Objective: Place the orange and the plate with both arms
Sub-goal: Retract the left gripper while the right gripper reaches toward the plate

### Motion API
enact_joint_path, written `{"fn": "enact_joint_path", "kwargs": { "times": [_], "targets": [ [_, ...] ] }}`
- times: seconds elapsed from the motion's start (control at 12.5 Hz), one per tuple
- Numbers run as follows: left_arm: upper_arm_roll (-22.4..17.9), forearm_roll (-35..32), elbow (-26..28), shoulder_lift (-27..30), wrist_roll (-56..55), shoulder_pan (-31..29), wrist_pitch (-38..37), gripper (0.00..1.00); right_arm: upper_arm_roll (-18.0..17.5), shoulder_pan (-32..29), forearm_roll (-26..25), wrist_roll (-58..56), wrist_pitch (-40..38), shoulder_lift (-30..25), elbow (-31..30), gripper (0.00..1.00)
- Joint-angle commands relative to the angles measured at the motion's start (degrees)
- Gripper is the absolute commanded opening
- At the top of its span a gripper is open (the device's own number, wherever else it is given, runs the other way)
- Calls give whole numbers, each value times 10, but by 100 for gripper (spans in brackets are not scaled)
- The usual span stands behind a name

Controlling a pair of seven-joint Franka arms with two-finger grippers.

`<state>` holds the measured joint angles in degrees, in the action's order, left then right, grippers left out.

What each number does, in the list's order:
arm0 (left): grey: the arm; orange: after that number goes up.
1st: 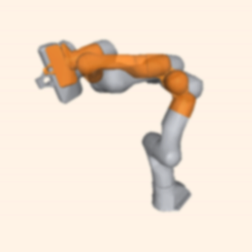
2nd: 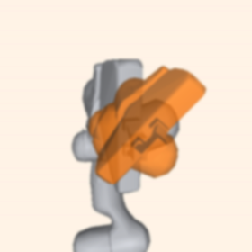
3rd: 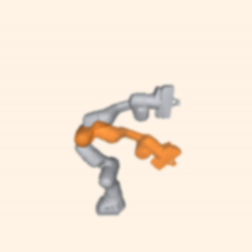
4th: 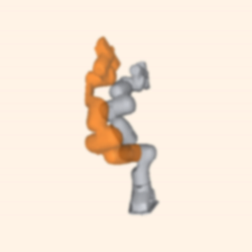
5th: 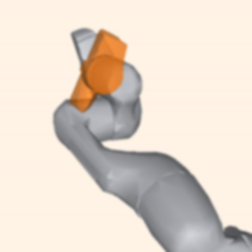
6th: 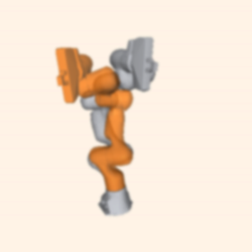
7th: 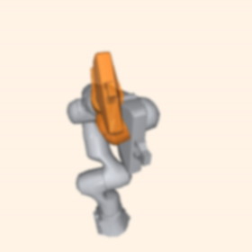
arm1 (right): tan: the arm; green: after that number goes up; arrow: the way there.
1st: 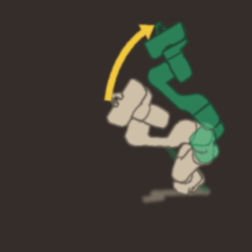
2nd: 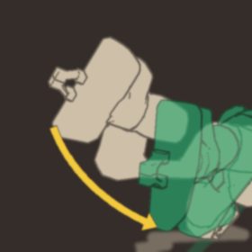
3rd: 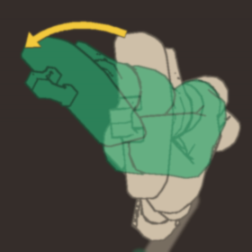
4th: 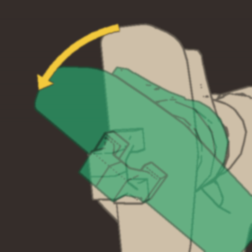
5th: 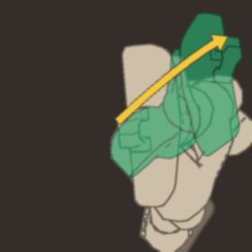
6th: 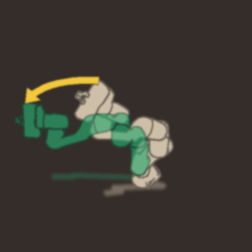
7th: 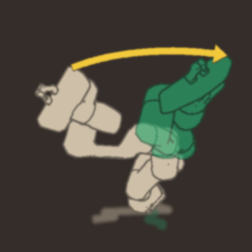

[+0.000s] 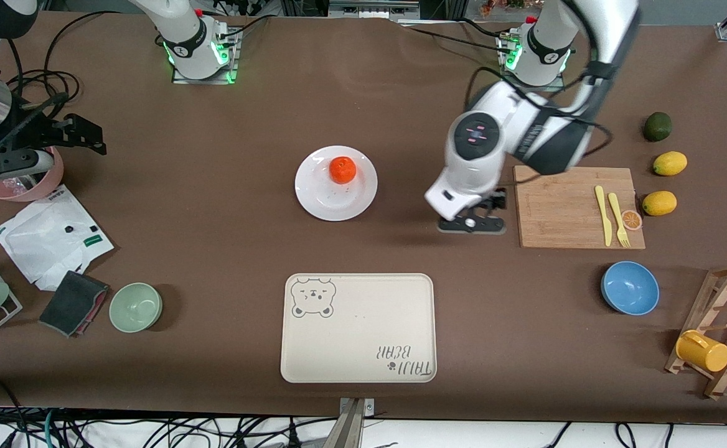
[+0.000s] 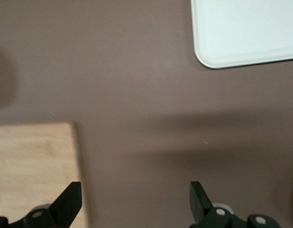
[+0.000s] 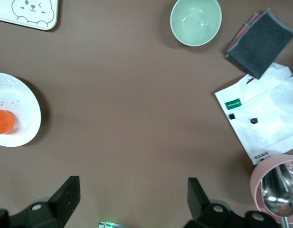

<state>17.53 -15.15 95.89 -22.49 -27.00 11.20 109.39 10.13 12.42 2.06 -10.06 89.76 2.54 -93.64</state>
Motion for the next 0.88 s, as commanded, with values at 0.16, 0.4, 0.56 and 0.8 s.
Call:
{"fn": "enact_joint_path", "kwargs": {
  "times": [0.16, 0.4, 0.56, 0.8],
  "targets": [
    [11, 17, -106, 40, 143, -63, -162, 100, -20, 0, 74, -8, 30, -6, -47, 100],
    [10, 86, -129, 95, 172, -138, -226, 99, -20, -1, 146, -8, 86, -7, -105, 100],
    [11, 93, -127, 125, 190, -168, -241, 97, -20, -5, 187, -8, 117, -5, -147, 100],
    [-39, 126, 2, 211, 256, -175, -149, 92, -20, -6, 222, -8, 153, 1, -193, 100]
  ]
}}
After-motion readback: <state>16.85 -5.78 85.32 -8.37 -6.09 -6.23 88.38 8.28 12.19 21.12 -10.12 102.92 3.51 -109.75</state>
